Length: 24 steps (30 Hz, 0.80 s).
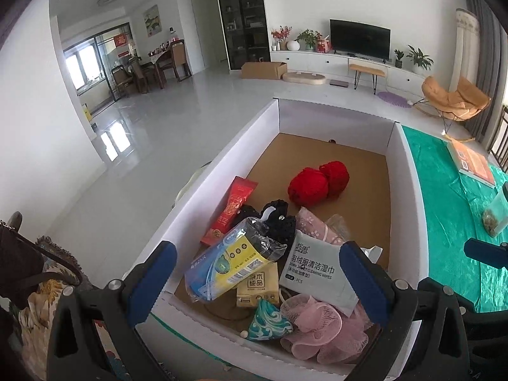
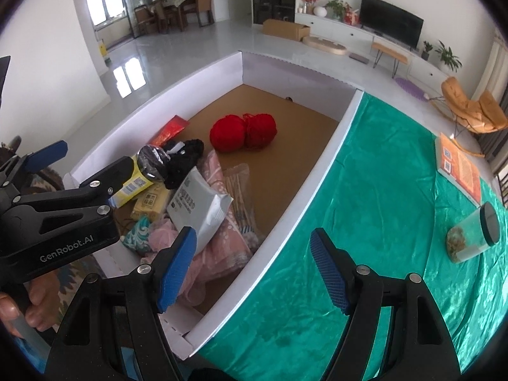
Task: Organize soft objects
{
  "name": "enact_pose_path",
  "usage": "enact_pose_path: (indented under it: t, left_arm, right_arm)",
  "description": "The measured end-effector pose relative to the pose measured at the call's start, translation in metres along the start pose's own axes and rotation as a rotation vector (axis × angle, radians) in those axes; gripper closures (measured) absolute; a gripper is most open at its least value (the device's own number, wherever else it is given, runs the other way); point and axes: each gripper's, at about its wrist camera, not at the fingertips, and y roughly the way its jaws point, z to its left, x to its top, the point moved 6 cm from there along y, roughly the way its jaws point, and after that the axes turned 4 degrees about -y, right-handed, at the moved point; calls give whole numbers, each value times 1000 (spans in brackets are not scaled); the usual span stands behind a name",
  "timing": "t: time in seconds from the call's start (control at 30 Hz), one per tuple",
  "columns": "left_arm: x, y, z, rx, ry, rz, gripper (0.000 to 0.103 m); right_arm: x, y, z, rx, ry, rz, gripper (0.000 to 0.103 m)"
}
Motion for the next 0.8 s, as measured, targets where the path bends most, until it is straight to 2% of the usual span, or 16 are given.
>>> enact_pose_path:
  t: [0.8]
  left_arm:
    - [-1,6,9,10,-30,14,1]
  right_arm:
    - [-3,1,10,-8,-25,11,26]
